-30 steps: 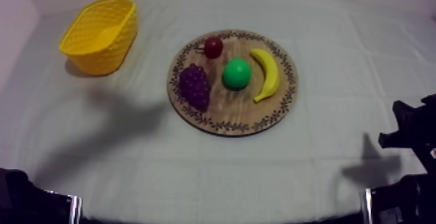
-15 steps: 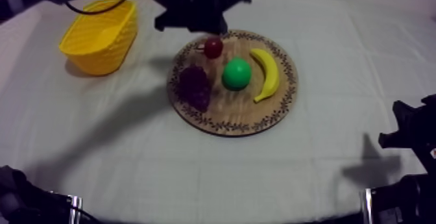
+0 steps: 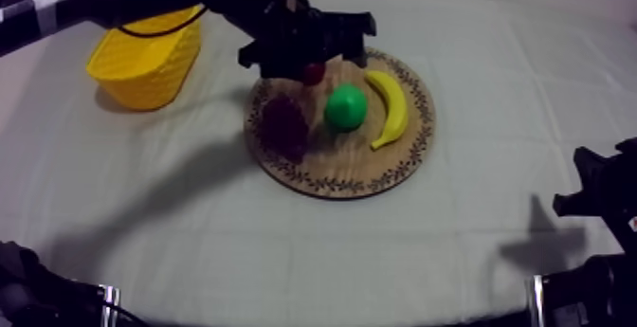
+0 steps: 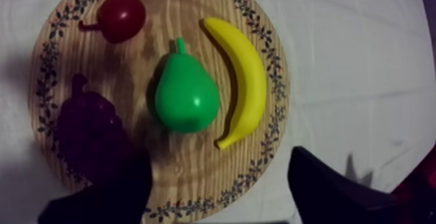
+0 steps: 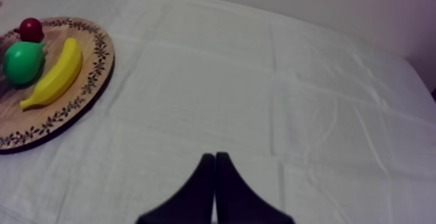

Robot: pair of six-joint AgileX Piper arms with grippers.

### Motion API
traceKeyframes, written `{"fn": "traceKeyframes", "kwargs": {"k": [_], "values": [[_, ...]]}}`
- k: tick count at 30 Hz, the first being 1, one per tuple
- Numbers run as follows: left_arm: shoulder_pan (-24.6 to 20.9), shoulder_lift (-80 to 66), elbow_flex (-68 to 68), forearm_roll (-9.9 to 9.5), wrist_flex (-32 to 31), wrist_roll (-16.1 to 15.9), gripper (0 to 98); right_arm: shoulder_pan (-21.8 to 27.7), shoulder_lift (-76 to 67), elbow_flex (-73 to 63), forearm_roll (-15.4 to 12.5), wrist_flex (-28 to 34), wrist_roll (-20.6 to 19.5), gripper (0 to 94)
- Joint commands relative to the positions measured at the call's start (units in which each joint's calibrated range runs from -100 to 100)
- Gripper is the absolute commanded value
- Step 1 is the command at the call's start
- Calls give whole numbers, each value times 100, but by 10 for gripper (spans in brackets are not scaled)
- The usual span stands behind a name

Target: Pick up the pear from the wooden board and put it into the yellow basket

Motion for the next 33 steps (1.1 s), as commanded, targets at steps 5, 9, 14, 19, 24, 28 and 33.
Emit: {"fn": "traceKeyframes", "kwargs": {"k": [5, 9, 14, 19, 24, 28, 33], "values": [[1, 89, 39, -29, -62, 41, 913, 1, -2, 4, -1, 2, 0, 3], [-38, 414, -142, 20, 53, -22, 915, 1, -2, 4, -1, 2, 0, 3], [-80, 1062, -820, 100, 416, -148, 913, 1, -2, 4, -1, 2, 0, 3], [-125, 1848, -1789, 143, 1176, -147, 898, 1, -2, 4, -1, 2, 0, 3], [-128, 2595, -2791, 127, 2134, -106, 865, 1, -2, 4, -1, 2, 0, 3], [-106, 3087, -3589, 121, 2788, -100, 831, 1, -2, 4, -1, 2, -2, 3], [-140, 3607, -4362, 166, 3460, -83, 740, 1, -2, 4, -1, 2, 0, 3]]}}
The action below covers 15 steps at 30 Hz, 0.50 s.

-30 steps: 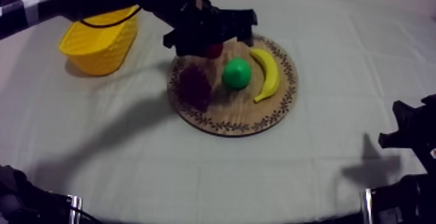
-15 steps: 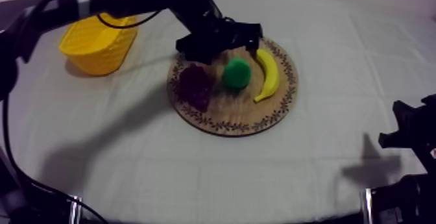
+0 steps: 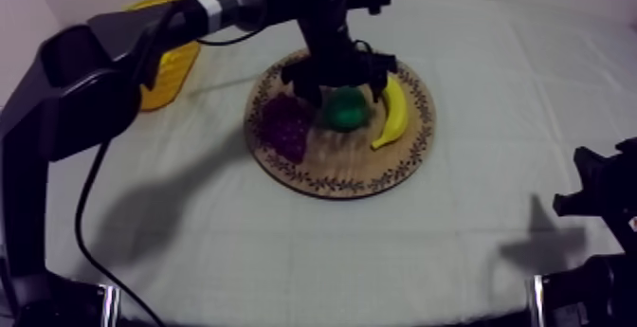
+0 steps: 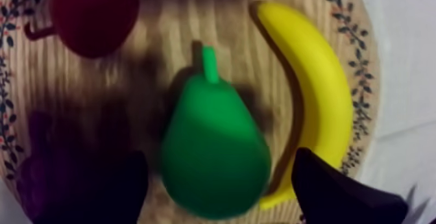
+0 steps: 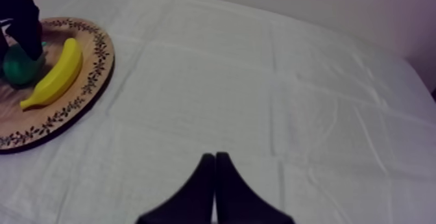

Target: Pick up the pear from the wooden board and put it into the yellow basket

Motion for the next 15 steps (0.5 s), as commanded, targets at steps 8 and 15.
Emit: {"fn": "traceKeyframes", "kwargs": {"k": [8, 15], "values": [[4, 511, -947, -31, 687, 49, 538, 1, -2, 4, -1, 1, 0, 3], [9, -471, -408, -477, 851, 161, 524, 1, -2, 4, -1, 1, 0, 3]]}}
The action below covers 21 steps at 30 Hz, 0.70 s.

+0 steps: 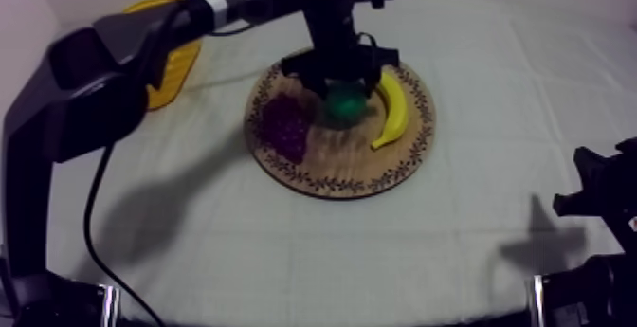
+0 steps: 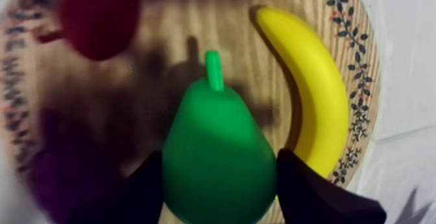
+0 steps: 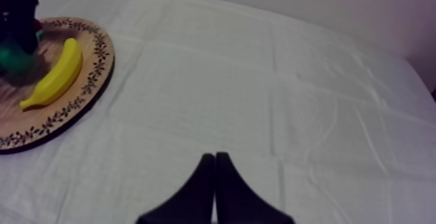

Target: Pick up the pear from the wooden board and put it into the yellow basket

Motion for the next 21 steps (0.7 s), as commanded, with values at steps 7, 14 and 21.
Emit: {"fn": "traceKeyframes", "kwargs": {"k": [7, 14, 21], "values": [[-439, -2485, 502, -686, 454, 75, 537, 1, -2, 4, -1, 1, 0, 3], [-1478, -3581, 1270, -902, 479, -172, 545, 1, -2, 4, -1, 1, 0, 3], [-2177, -3410, 1925, -1066, 51, -633, 546, 1, -2, 4, -1, 1, 0, 3]]}}
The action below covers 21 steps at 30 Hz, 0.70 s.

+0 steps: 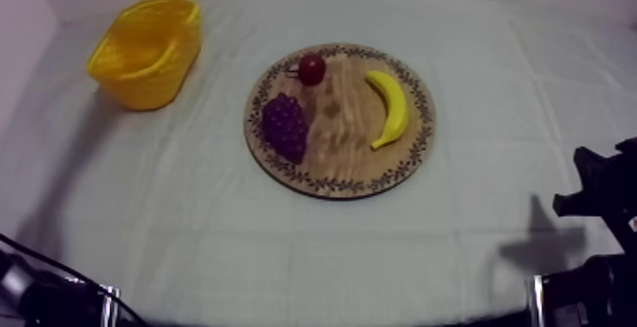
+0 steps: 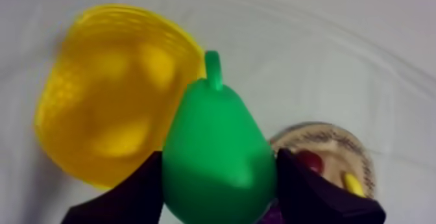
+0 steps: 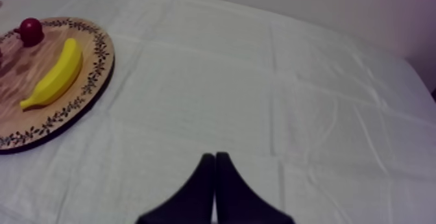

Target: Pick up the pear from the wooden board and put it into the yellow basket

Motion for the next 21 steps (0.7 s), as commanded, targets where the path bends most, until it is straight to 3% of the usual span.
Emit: {"fn": "traceKeyframes", "kwargs": {"k": [1, 9, 21], "values": [[-290, 264, 224, -63, -200, -216, 546, 1, -2, 4, -1, 1, 0, 3], [-441, 1147, 892, -229, -1097, -687, 552, 1, -2, 4, -1, 1, 0, 3], [-719, 2403, 906, -120, -1846, -993, 556, 1, -2, 4, -1, 1, 0, 3]]}}
